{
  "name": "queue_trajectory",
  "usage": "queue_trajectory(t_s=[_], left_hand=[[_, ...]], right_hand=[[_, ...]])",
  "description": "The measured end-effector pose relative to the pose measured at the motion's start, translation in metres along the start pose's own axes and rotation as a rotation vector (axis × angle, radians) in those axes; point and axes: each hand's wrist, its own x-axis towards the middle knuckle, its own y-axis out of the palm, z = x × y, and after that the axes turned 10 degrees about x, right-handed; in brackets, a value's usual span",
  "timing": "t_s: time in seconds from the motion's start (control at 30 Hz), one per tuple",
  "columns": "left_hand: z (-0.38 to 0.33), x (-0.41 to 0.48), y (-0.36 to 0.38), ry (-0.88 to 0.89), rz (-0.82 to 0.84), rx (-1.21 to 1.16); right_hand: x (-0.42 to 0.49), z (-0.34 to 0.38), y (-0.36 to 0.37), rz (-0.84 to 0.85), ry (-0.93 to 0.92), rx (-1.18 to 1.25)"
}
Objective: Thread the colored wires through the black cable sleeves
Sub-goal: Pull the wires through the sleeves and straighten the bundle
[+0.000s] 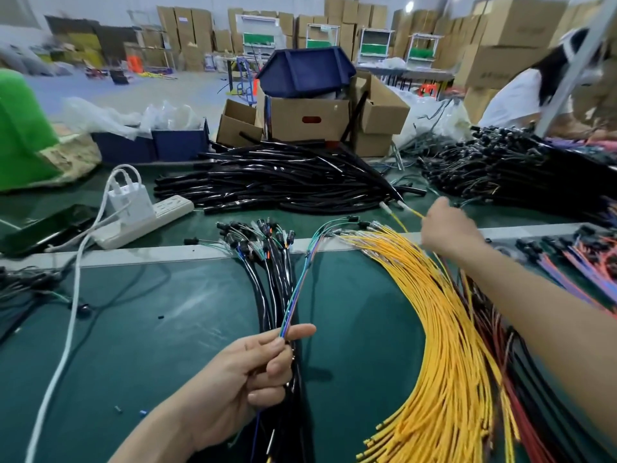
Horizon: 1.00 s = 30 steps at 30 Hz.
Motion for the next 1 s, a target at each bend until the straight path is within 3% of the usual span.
queue_trajectory(t_s=[0.17, 0.53, 0.7, 0.87, 1.0], left_hand=[[0.0, -0.001, -0.001, 0.023, 0.016, -0.008], [-0.002, 0.0, 0.0, 0.023, 0.029, -0.057], [-0.001, -0.002, 0.003, 0.034, 0.027, -0.024], [0.0, -0.003, 0.003, 0.017, -0.016, 0.02], [0.002, -0.001, 0.001, 0.031, -0.031, 0.008]], right_hand=[[0.011, 0.015, -0.062, 0.396, 0.052, 0.529], [-0.008, 0.055, -0.112, 0.604, -0.024, 1.186], [-0.03, 0.084, -0.07, 0.585, 0.01, 1.234], [-0.042, 0.085, -0.016, 0.508, 0.05, 1.09], [-0.042, 0.081, 0.009, 0.51, 0.096, 1.211]])
